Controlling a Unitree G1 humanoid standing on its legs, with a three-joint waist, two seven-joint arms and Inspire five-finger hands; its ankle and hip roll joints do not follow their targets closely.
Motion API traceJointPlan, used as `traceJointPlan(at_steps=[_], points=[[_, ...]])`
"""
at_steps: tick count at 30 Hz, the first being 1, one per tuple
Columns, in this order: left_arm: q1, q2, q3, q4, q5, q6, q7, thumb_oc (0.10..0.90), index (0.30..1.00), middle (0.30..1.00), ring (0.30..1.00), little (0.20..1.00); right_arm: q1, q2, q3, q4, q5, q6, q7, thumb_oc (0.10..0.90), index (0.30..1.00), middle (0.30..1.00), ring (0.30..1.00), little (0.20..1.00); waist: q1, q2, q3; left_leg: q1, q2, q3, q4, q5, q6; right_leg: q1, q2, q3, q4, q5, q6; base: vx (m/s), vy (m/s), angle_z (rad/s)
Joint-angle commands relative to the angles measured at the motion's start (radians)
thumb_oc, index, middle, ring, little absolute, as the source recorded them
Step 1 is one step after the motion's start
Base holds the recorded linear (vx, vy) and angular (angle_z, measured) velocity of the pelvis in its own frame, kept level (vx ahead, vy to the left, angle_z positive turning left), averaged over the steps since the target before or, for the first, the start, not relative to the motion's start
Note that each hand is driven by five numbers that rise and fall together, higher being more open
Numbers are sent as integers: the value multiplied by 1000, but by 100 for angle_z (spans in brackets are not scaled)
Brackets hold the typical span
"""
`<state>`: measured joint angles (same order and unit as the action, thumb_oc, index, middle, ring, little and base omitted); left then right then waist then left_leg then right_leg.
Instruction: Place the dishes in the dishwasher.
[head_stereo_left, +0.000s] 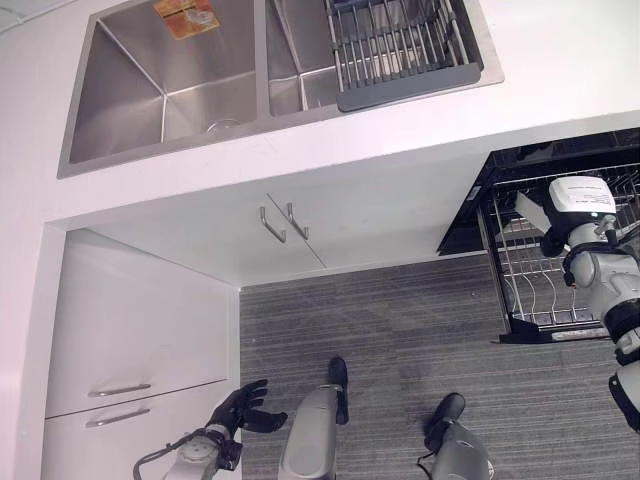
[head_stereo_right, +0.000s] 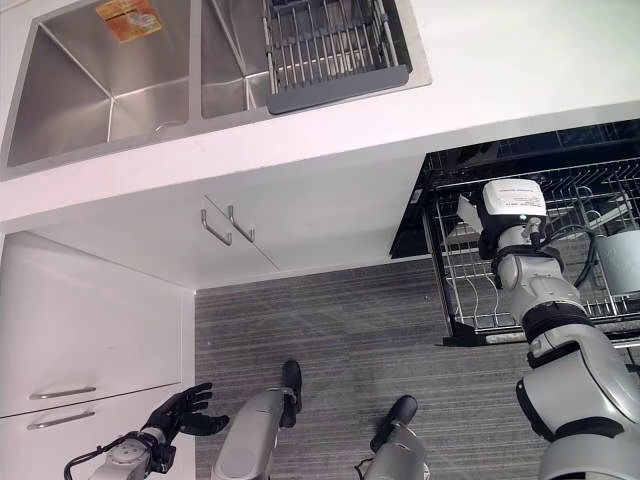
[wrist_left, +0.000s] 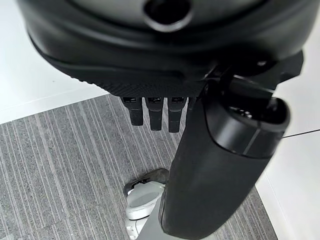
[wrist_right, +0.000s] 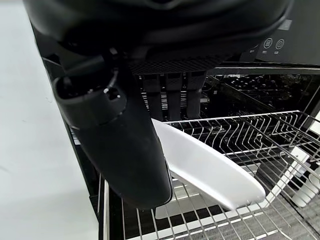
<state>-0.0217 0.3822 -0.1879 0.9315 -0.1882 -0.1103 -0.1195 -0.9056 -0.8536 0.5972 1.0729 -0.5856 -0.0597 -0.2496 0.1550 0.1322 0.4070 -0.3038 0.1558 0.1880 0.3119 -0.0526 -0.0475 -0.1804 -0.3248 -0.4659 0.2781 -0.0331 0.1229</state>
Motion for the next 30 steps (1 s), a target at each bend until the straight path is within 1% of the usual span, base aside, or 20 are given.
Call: traceJointPlan(at_steps=[1, 2, 5, 6, 8, 10, 12, 14, 16, 17, 18, 19, 21, 22, 25, 26, 27, 28, 29, 30], points=[[65, 76, -25, 6, -5, -1, 9, 800, 900, 900, 900, 900, -105, -49, 9, 12, 27, 15, -22, 800, 900, 900, 900, 900, 19, -30, -90, 47, 71, -8, -12, -141, -49, -36, -29, 58, 22, -124, 63, -15, 2, -4], [67, 75, -21, -1, 2, 9, 7, 800, 900, 900, 900, 900, -87, -50, -3, 8, 49, 25, 4, 800, 900, 900, 900, 900, 18, -40, -96, 56, 78, -6, -12, -140, -50, -26, -24, 55, 22, -126, 61, 0, 0, 0], [79, 73, -17, -13, 13, 21, 6, 800, 900, 900, 900, 900, -55, -55, -30, 4, 87, 27, 49, 800, 900, 900, 900, 900, 15, -52, -108, 70, 87, -4, -12, -140, -53, -12, -16, 54, 22, -130, 58, 9, 3, -2], [87, 71, -10, -14, 25, 32, 3, 800, 900, 900, 900, 900, -31, -54, -56, 3, 119, 60, 108, 800, 900, 900, 900, 900, 12, -65, -119, 85, 93, -10, -12, -140, -55, 3, -3, 65, 22, -137, 54, 38, 17, -5], [90, 74, -2, -21, 29, 47, -2, 800, 900, 900, 900, 900, -17, -58, -80, 5, 184, 85, 182, 800, 900, 900, 900, 900, 11, -79, -127, 99, 98, -11, -12, -141, -56, 20, 6, 71, 22, -145, 49, 42, 30, 0], [92, 73, 5, -16, 40, 49, -5, 800, 900, 900, 900, 900, -1, -67, -103, 6, 211, 86, 231, 800, 900, 900, 900, 900, 8, -91, -135, 111, 104, -7, -12, -141, -59, 31, 9, 73, 22, -147, 48, 46, 27, -2], [96, 72, 10, -13, 42, 54, -3, 800, 900, 900, 900, 900, 12, -79, -118, -6, 227, 84, 252, 800, 900, 900, 900, 900, 4, -102, -141, 122, 109, -5, -12, -140, -61, 40, 14, 79, 22, -150, 47, 63, 17, -8], [107, 74, 28, -18, 54, 69, -4, 800, 900, 900, 900, 900, 35, -110, -150, -59, 279, 103, 296, 800, 900, 900, 900, 900, -4, -121, -148, 139, 118, 3, -12, -141, -63, 55, 19, 83, 22, -150, 50, 68, 1, -8], [113, 76, 35, -20, 62, 76, -4, 800, 900, 900, 900, 900, 53, -123, -175, -101, 309, 92, 319, 800, 900, 900, 900, 900, -10, -132, -152, 150, 126, 13, -12, -140, -66, 64, 19, 81, 22, -148, 54, 47, -10, -9], [116, 76, 39, -19, 67, 78, -2, 800, 900, 900, 900, 900, 64, -131, -186, -136, 344, 88, 347, 800, 900, 900, 900, 900, -14, -137, -153, 156, 130, 18, -12, -140, -66, 70, 20, 80, 22, -147, 55, 63, -16, -11], [124, 76, 48, -15, 79, 76, -3, 800, 900, 900, 900, 900, 88, -148, -207, -209, 388, 106, 358, 800, 900, 900, 900, 900, -23, -146, -156, 165, 133, 26, -12, -140, -67, 77, 19, 80, 22, -146, 58, 63, -16, -18], [129, 76, 59, -13, 87, 76, -3, 800, 900, 900, 900, 900, 115, -158, -230, -260, 402, 109, 355, 800, 900, 900, 900, 900, -32, -153, -158, 171, 138, 35, -12, -140, -68, 80, 17, 80, 22, -144, 62, 57, -16, -19], [133, 75, 77, -1, 89, 73, 1, 800, 900, 900, 900, 900, 180, -181, -297, -378, 451, 159, 344, 800, 900, 900, 900, 900, -57, -161, -160, 184, 144, 47, -12, -142, -67, 82, 17, 91, 22, -139, 67, 43, 0, -27], [136, 70, 85, 4, 85, 71, 7, 800, 900, 900, 900, 900, 218, -185, -347, -420, 468, 157, 334, 800, 900, 900, 900, 900, -68, -164, -160, 191, 147, 53, -12, -144, -66, 84, 18, 96, 22, -138, 69, 46, 7, -23], [147, 56, 103, 18, 81, 61, 19, 800, 900, 900, 900, 900, 318, -163, -479, -552, 551, 198, 262, 800, 900, 900, 900, 900, -95, -166, -165, 201, 147, 61, -12, -149, -64, 83, 22, 116, 22, -139, 71, 44, 8, -23], [155, 40, 116, 37, 83, 48, 27, 800, 900, 900, 900, 900, 378, -128, -562, -620, 632, 212, 196, 800, 900, 900, 900, 900, -112, -165, -167, 206, 148, 66, -12, -153, -63, 83, 26, 126, 22, -141, 71, 61, 12, -24], [161, 27, 127, 49, 88, 40, 32, 800, 900, 900, 900, 900, 441, -90, -627, -676, 645, 206, 143, 800, 900, 900, 900, 900, -125, -164, -170, 208, 148, 71, -12, -157, -63, 82, 28, 135, 22, -144, 72, 61, 10, -23], [167, 17, 135, 56, 92, 32, 34, 800, 900, 900, 900, 900, 492, -58, -671, -725, 654, 215, 105, 800, 900, 900, 900, 900, -134, -162, -171, 210, 149, 74, -12, -159, -63, 81, 29, 140, 22, -145, 72, 48, 12, -23], [174, -2, 144, 63, 99, 22, 41, 800, 900, 900, 900, 900, 568, -5, -729, -805, 668, 233, 38, 800, 900, 900, 900, 900, -151, -159, -171, 212, 150, 81, -12, -162, -62, 78, 30, 149, 22, -147, 72, 42, 19, -21], [178, -19, 146, 70, 97, 12, 50, 800, 900, 900, 900, 900, 619, 46, -760, -842, 668, 234, 0, 800, 900, 900, 900, 900, -164, -155, -168, 216, 150, 86, -12, -164, -62, 77, 31, 157, 22, -148, 70, 31, 18, -18]])
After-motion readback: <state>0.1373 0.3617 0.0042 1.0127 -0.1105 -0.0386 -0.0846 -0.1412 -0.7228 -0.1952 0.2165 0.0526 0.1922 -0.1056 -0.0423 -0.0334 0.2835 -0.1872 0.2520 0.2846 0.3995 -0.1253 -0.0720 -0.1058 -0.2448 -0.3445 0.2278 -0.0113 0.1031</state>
